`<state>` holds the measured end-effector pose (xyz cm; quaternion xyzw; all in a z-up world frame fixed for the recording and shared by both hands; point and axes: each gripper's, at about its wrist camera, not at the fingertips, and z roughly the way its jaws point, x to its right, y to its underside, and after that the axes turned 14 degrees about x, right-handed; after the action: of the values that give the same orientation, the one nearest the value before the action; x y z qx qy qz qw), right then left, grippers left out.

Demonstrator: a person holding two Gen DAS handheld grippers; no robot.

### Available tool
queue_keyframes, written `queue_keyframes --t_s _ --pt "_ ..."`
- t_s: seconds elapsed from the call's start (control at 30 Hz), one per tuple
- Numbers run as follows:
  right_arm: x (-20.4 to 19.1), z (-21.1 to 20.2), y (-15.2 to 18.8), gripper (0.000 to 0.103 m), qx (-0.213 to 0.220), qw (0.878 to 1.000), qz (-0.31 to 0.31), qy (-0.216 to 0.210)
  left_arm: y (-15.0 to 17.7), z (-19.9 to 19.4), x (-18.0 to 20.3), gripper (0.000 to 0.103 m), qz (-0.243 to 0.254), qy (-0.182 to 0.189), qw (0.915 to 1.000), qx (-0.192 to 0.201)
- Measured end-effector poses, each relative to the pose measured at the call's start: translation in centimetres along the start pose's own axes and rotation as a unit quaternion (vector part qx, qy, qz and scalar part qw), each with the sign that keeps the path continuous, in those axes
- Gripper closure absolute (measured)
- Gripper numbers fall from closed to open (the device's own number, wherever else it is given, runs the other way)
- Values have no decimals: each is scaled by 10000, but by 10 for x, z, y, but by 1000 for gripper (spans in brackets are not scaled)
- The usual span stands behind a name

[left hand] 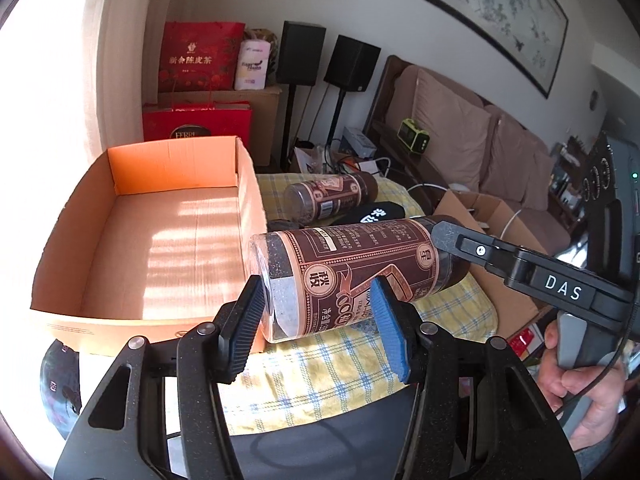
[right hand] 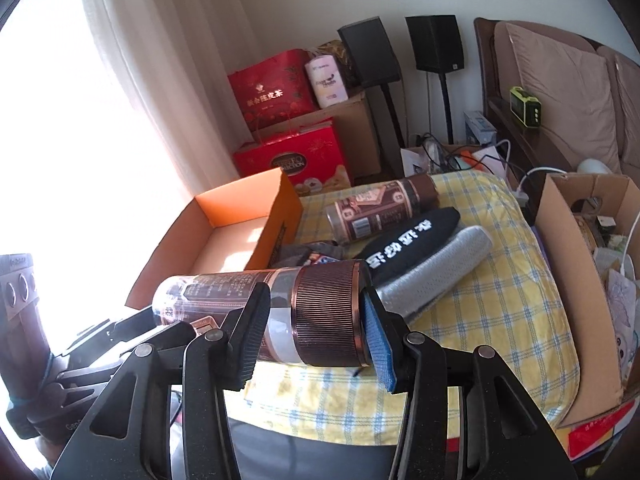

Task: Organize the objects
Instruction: 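Close the left gripper on the brown drink can and lift it, then carry the can into the orange box and release it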

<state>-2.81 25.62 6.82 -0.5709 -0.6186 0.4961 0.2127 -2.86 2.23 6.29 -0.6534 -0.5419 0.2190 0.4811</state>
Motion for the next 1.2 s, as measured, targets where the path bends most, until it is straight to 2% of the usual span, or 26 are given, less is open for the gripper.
queue_keyframes --t_s 0.3,0.53,0.77,1.0,1.1,1.2 --pt "-80 69 -12 55 -189 9976 -191 -638 -30 -13 -90 52 -403 -748 9961 250" --pt "-124 107 -2 55 -445 9944 -357 -895 -20 -19 -138 50 -635 -1076 9920 164" --pt "-131 139 27 51 -948 9908 -451 -850 -1 2 -169 49 -832 -1093 9901 -298" --pt "-122 153 52 52 -1383 9864 -450 -762 12 25 -173 48 -958 -1178 9859 -699" --pt "-122 150 52 54 -1338 9870 -517 -724 15 26 -171 45 -891 -1325 9845 -723" --pt "-122 144 46 53 -1247 9879 -542 -746 11 20 -166 35 -865 -1394 9845 -616"
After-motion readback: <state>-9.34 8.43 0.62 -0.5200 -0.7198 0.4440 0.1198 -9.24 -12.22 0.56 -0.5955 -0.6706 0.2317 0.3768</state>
